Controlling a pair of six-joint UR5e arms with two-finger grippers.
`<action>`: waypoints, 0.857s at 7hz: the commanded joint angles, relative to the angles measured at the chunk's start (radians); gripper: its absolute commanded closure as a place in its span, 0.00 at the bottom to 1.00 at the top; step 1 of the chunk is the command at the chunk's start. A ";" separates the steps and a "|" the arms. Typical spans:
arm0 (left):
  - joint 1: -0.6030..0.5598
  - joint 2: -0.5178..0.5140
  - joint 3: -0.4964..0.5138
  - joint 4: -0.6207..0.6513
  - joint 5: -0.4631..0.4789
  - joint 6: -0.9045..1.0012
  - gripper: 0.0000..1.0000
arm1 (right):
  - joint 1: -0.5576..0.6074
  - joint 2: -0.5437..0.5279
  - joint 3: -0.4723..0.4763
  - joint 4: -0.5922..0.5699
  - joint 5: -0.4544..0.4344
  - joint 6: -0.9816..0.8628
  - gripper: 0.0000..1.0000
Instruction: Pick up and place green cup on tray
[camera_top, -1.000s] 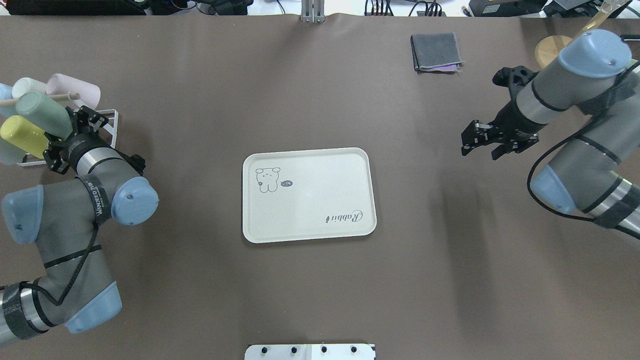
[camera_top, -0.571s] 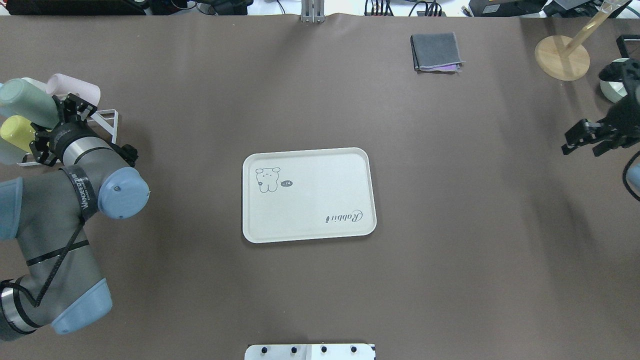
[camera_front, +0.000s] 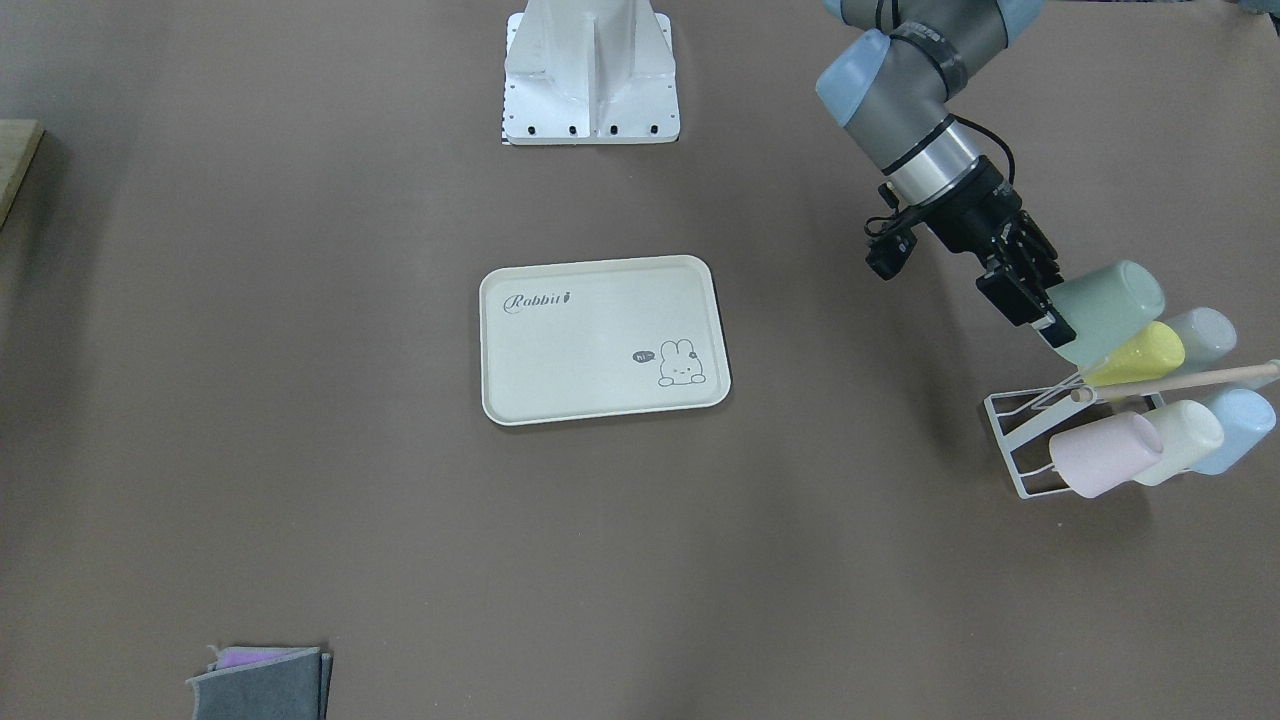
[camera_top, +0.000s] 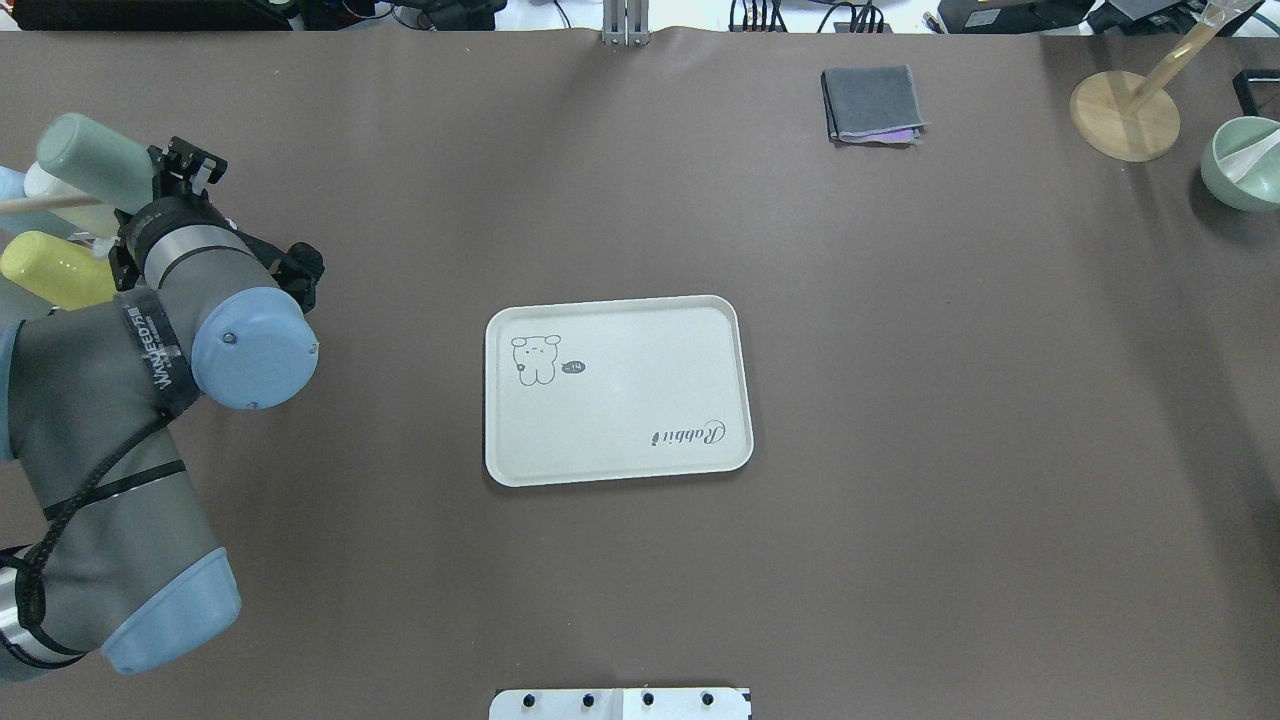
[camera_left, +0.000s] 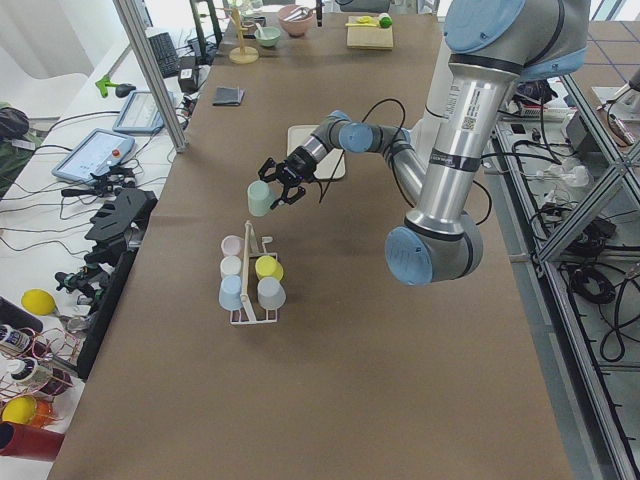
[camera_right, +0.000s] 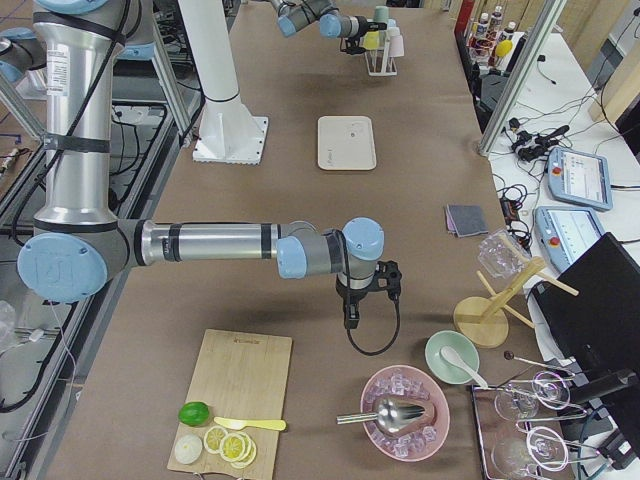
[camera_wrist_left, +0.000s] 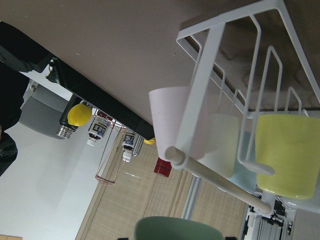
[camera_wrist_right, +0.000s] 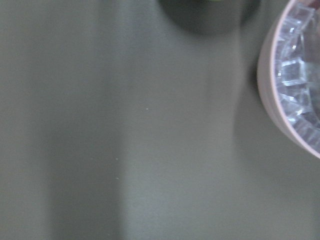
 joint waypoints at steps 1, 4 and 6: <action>0.001 -0.023 -0.018 -0.155 -0.049 0.001 0.38 | 0.036 -0.005 -0.010 -0.025 -0.071 -0.059 0.00; 0.006 -0.017 -0.007 -0.446 -0.108 0.051 0.46 | 0.040 -0.011 -0.010 -0.023 -0.059 -0.056 0.00; 0.009 -0.015 0.003 -0.548 -0.115 0.046 0.49 | 0.041 -0.008 -0.010 -0.025 -0.012 -0.042 0.00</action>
